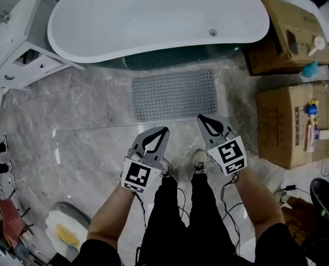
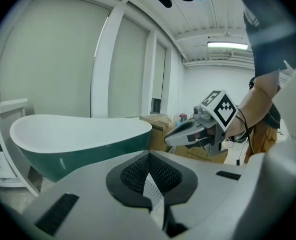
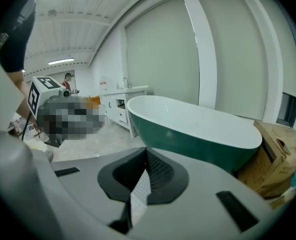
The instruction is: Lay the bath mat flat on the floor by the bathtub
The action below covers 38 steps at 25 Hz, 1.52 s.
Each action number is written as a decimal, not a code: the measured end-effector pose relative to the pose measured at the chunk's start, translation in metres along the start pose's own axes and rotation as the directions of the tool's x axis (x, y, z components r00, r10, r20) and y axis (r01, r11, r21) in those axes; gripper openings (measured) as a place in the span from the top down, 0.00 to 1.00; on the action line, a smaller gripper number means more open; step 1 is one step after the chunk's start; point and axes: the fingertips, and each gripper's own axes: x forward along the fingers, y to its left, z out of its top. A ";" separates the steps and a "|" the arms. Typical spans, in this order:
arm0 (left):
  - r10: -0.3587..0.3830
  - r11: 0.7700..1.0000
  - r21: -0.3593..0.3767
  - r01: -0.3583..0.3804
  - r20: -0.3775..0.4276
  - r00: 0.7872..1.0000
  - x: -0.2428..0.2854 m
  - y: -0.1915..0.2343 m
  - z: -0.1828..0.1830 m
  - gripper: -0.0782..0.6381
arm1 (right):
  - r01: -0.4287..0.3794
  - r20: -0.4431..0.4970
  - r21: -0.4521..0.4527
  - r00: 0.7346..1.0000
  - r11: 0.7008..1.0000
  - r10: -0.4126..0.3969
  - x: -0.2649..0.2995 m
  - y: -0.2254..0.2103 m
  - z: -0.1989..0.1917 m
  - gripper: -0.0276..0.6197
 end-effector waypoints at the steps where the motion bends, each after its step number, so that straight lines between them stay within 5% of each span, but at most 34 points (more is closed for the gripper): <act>1: 0.000 1.000 -0.012 0.000 0.004 1.000 -0.012 -0.003 0.017 0.87 | -0.003 0.007 0.005 1.000 1.000 0.003 -0.010 0.008 0.015 0.93; 11: 0.077 0.997 -0.026 -0.075 0.114 0.990 -0.115 0.005 0.162 0.87 | 0.017 0.137 0.008 0.990 1.000 -0.018 -0.084 0.066 0.174 0.93; 19: 0.162 0.983 -0.108 -0.145 0.166 0.973 -0.176 0.004 0.215 0.87 | 0.043 0.221 -0.006 0.975 0.999 -0.040 -0.136 0.103 0.245 0.93; 38: 0.052 0.997 -0.057 -0.044 0.156 0.986 -0.230 -0.050 0.212 0.87 | 0.119 0.249 0.051 0.960 0.992 -0.128 -0.207 0.158 0.228 0.93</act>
